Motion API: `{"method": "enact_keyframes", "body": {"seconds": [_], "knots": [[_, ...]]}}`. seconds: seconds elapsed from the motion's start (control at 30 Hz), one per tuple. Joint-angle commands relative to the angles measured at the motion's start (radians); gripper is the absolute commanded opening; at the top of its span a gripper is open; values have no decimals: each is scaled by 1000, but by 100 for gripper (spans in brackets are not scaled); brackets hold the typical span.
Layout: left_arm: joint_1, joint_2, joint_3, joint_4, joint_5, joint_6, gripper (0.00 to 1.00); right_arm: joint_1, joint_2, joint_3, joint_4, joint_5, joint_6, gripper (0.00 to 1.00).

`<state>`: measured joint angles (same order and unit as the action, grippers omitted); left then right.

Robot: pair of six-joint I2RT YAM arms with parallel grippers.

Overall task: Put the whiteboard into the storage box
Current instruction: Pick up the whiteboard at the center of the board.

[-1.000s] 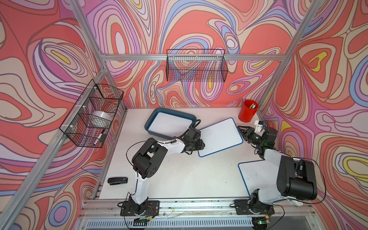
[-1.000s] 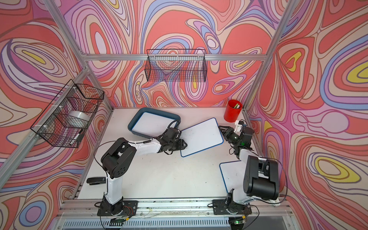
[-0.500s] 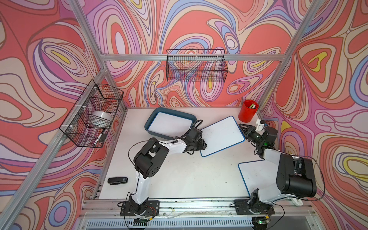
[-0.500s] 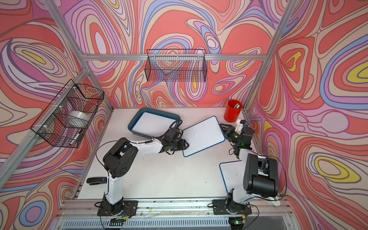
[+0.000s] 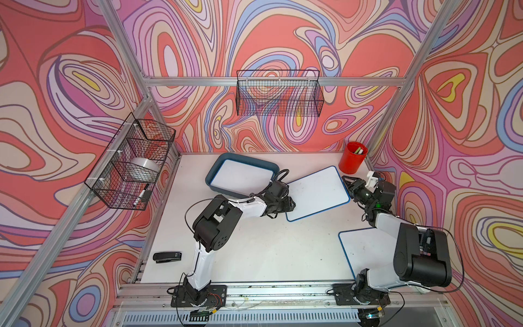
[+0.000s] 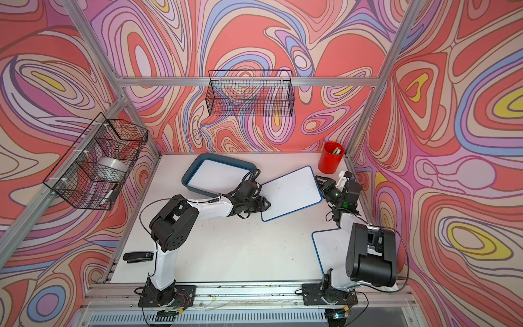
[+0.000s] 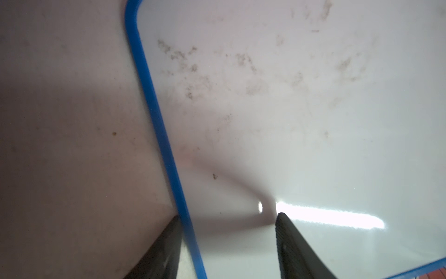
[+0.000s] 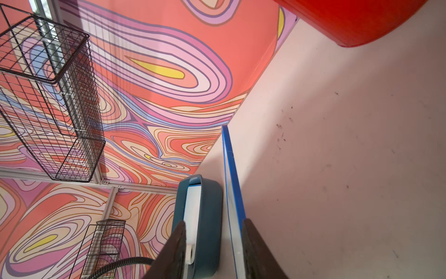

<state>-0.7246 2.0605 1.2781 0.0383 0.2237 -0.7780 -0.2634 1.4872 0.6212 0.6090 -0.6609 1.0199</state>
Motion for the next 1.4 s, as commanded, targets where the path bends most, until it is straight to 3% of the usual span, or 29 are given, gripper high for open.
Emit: {"method": "enact_keyframes", "body": {"seconds": [0.0, 0.47, 0.73, 1.13, 1.37], "knots": [[-85, 82, -2, 41, 181, -23, 58, 56, 5, -55, -71, -84, 69, 40], [-92, 99, 27, 64, 199, -43, 58, 56, 34, -67, 141, -58, 209, 41], [-101, 98, 20, 118, 229, -81, 58, 62, 127, -92, 376, -106, 342, 41], [-100, 132, 36, 190, 275, -134, 58, 83, 90, -61, 339, -125, 347, 41], [-79, 116, 6, 155, 250, -99, 58, 82, -41, 48, -76, -127, 108, 41]]}}
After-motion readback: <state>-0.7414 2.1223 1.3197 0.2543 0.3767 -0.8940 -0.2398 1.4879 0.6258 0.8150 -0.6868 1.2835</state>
